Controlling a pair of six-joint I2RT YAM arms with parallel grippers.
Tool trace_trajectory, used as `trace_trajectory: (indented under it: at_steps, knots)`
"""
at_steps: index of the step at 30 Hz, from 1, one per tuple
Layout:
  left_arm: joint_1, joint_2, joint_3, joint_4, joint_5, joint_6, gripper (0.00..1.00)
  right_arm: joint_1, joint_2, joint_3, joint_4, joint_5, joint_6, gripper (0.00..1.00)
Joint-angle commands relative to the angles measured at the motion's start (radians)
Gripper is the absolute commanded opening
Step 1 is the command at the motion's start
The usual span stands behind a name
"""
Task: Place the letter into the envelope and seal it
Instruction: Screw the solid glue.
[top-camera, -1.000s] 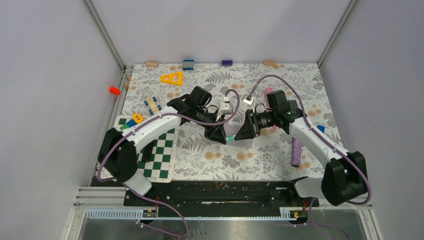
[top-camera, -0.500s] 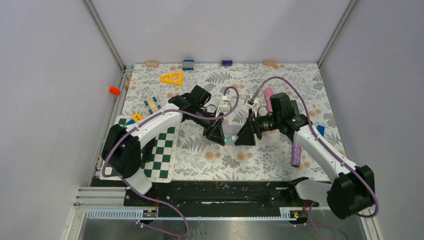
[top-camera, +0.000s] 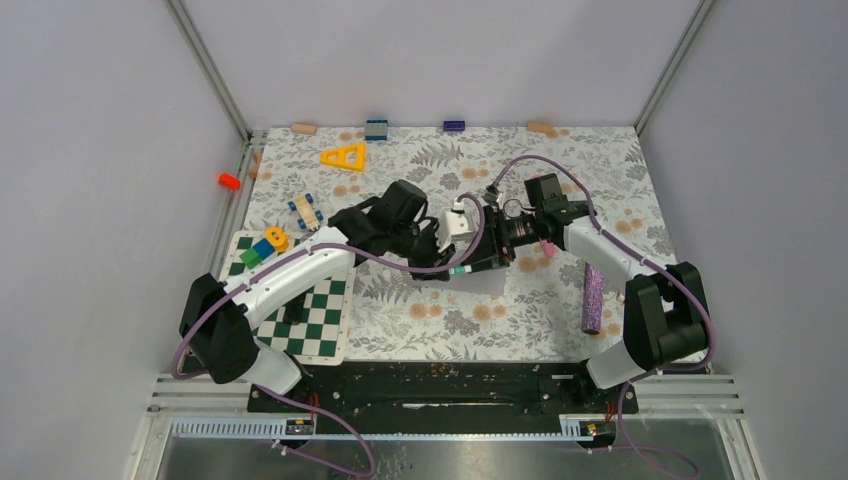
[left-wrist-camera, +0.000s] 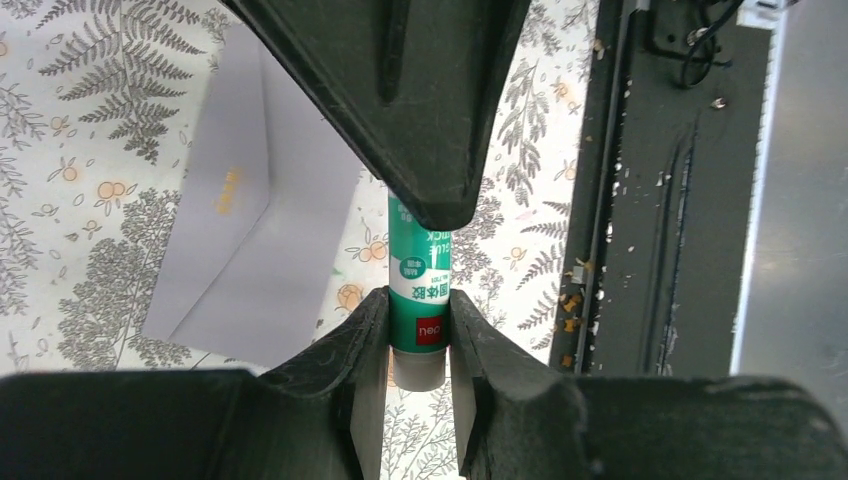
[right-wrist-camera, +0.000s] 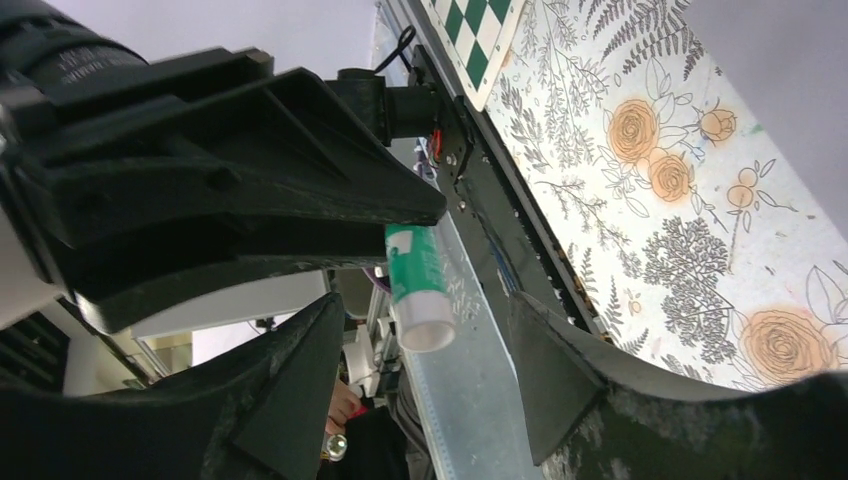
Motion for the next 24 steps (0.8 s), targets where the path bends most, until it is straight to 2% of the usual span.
trace_trajectory:
  at_steps: [1, 9, 24]
  knots:
    - [-0.027, -0.006, -0.001, 0.055, -0.115, 0.035, 0.00, -0.005, -0.012, -0.008, 0.077, -0.048, 0.102, 0.67]
    - [-0.031, -0.006, -0.002, 0.061, -0.137, 0.032, 0.00, -0.005, -0.005, -0.044, 0.145, -0.061, 0.157, 0.48]
    - [-0.032, -0.015, -0.015, 0.069, -0.129, 0.031, 0.00, -0.039, 0.006, -0.079, 0.257, -0.098, 0.235, 0.42]
